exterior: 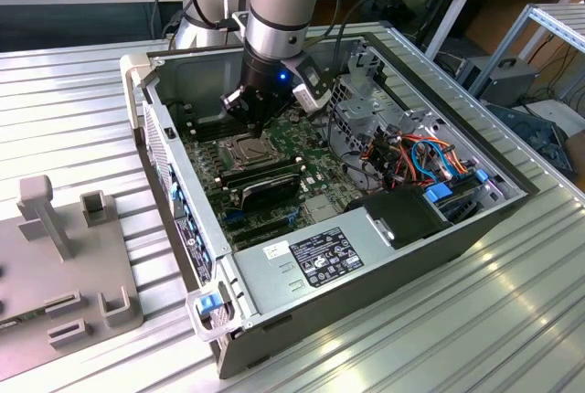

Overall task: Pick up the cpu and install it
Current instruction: 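Install the first cpu locking lever, then install the second cpu locking lever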

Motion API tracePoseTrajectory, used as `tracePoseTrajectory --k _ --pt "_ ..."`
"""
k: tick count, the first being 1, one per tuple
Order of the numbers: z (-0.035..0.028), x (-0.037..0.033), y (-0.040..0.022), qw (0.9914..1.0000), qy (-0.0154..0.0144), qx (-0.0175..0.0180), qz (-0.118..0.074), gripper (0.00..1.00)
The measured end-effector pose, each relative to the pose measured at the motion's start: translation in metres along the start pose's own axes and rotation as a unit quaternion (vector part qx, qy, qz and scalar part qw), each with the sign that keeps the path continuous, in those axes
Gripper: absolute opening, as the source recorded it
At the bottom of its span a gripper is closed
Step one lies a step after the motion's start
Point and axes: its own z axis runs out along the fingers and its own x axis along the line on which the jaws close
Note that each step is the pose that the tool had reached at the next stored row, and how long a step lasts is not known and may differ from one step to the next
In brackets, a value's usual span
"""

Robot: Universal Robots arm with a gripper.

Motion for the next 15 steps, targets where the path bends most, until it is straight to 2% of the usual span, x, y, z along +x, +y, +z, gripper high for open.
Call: tracePoseTrajectory --k 9,10,15 --pt "-0.0003 0.0 0.0 1.0 0.0 -0.001 0.0 0.11" --pt "-0.0054 -0.0001 0.0004 1.0 0.0 -0.0009 0.0 0.11" --pt "-0.0054 -0.0001 0.0004 1.0 0.0 -0.0006 0.0 0.11"
